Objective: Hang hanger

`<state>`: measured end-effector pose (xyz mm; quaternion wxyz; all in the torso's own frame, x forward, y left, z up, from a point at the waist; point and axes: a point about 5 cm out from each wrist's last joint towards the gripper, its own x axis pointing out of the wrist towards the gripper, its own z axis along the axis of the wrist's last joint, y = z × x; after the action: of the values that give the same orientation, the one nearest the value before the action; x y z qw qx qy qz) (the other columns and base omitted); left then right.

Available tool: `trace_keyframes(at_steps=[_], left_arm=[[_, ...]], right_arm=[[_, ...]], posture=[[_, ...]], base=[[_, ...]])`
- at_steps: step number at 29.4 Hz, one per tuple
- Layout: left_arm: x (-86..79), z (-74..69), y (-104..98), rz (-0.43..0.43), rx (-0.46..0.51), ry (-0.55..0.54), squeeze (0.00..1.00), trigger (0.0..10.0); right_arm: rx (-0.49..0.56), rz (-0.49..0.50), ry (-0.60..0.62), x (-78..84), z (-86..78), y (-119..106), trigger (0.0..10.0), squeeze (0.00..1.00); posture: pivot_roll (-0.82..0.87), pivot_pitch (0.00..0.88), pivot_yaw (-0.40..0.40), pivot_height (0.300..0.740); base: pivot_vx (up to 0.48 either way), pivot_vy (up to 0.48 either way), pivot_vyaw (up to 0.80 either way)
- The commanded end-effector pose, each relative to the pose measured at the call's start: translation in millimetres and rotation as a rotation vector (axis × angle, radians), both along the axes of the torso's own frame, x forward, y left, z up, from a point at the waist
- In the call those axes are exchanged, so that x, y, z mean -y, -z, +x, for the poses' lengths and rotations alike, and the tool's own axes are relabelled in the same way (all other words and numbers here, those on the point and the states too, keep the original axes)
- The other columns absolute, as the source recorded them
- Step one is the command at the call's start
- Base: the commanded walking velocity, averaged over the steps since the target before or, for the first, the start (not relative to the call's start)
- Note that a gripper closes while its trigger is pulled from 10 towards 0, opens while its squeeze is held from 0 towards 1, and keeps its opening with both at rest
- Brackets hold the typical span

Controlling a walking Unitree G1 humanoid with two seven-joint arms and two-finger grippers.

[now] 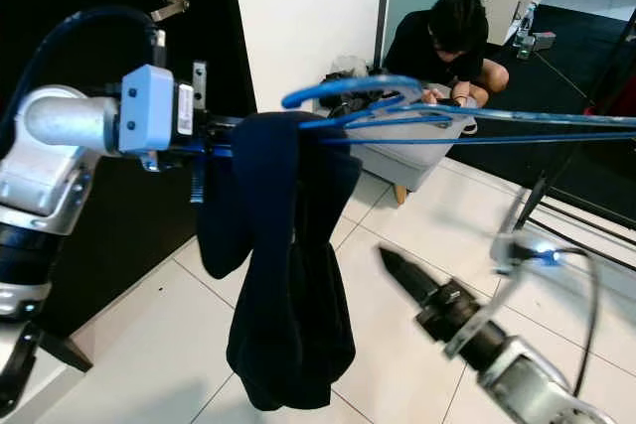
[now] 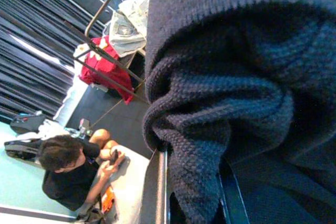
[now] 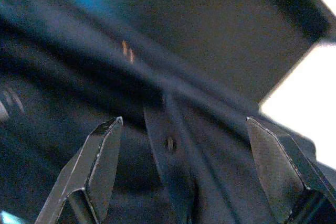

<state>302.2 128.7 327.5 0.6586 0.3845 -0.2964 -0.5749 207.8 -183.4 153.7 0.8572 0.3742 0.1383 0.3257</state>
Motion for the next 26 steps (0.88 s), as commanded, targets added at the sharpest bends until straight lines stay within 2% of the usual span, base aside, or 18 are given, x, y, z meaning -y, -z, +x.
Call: trace_keyframes(at_steps=[1, 5, 6, 8, 10, 12, 15, 16, 17, 18, 19, 20, 22, 23, 26], left_arm=[[1.8, -1.3, -10.0, -0.019, 0.043, 0.014, 0.00, 10.0], [3.3, -2.0, -12.4, -0.028, 0.050, 0.031, 0.00, 10.0], [4.9, -2.4, -13.5, -0.031, 0.056, 0.040, 0.00, 10.0], [4.9, -2.4, -13.5, -0.031, 0.056, 0.040, 0.00, 10.0], [6.9, -2.6, -14.6, -0.034, 0.067, 0.051, 0.00, 10.0], [7.3, -2.6, -14.8, -0.035, 0.070, 0.053, 0.00, 10.0], [7.5, -2.6, -15.3, -0.036, 0.073, 0.055, 0.00, 10.0], [7.9, -2.8, -16.4, -0.038, 0.076, 0.056, 0.00, 10.0], [7.9, -2.8, -16.4, -0.038, 0.076, 0.056, 0.00, 10.0], [8.3, -3.0, -17.5, -0.040, 0.080, 0.058, 0.00, 10.0], [8.3, -3.0, -17.5, -0.040, 0.080, 0.058, 0.00, 10.0], [8.4, -3.3, -18.2, -0.043, 0.084, 0.061, 0.00, 10.0], [8.5, -3.5, -18.6, -0.045, 0.087, 0.063, 0.00, 10.0], [8.6, -3.5, -18.6, -0.047, 0.089, 0.064, 0.00, 10.0], [6.9, -1.8, -17.5, -0.038, 0.094, 0.057, 0.00, 10.0]], right_arm=[[0.002, -0.021, -0.006, 1.0, -1.0, -3.4, 10.0, 0.00], [0.006, -0.007, 0.002, 3.0, 1.1, -7.7, 10.0, 0.00], [0.001, -0.016, -0.019, -1.9, 2.2, -8.8, 10.0, 0.00], [0.001, -0.016, -0.019, -1.9, 2.2, -8.8, 10.0, 0.00], [-0.029, -0.095, -0.056, -13.0, 5.1, -4.7, 10.0, 0.00], [-0.042, -0.131, -0.061, -15.6, 6.5, -2.3, 10.0, 0.00], [-0.059, -0.177, -0.060, -15.9, 7.8, 1.3, 10.0, 0.00], [-0.078, -0.239, -0.066, -15.8, 8.3, 6.2, 10.0, 0.00], [-0.078, -0.239, -0.066, -15.8, 8.3, 6.2, 10.0, 0.00], [-0.093, -0.307, -0.063, -14.9, 9.1, 11.0, 10.0, 0.00], [-0.093, -0.307, -0.063, -14.9, 9.1, 11.0, 10.0, 0.00], [-0.105, -0.364, -0.036, -12.1, 12.2, 15.1, 1.7, 0.00], [-0.112, -0.396, -0.015, -10.2, 14.4, 17.1, 1.7, 0.00], [-0.113, -0.408, 0.013, -7.8, 17.5, 17.5, 0.0, 0.00], [-0.111, -0.410, 0.053, -4.8, 22.3, 15.6, 0.0, 0.00]], posture=[[0.01, 0.033, 0.029, 0.740], [0.01, 0.033, 0.030, 0.740], [0.02, 0.034, 0.030, 0.740], [0.02, 0.034, 0.030, 0.740], [0.02, 0.035, 0.030, 0.740], [0.02, 0.035, 0.030, 0.740], [0.02, 0.035, 0.031, 0.740], [0.02, 0.035, 0.030, 0.740], [0.02, 0.035, 0.030, 0.740], [0.02, 0.035, 0.030, 0.740], [0.02, 0.035, 0.030, 0.740], [0.02, 0.035, 0.030, 0.740], [0.02, 0.035, 0.030, 0.740], [0.02, 0.033, 0.030, 0.740], [0.02, 0.033, 0.032, 0.740]], base=[[0.000, 0.000, 0.00], [0.000, 0.000, 0.00], [0.000, 0.000, 0.00], [0.000, 0.000, 0.00], [0.000, 0.000, 0.00], [0.000, 0.000, 0.00], [0.000, 0.000, 0.00], [0.000, 0.000, 0.00], [0.000, 0.000, 0.00], [0.000, 0.000, 0.00], [0.000, 0.000, 0.00], [0.000, 0.000, 0.00], [0.000, 0.000, 0.00], [0.000, 0.000, 0.00], [0.000, 0.000, 0.00]])
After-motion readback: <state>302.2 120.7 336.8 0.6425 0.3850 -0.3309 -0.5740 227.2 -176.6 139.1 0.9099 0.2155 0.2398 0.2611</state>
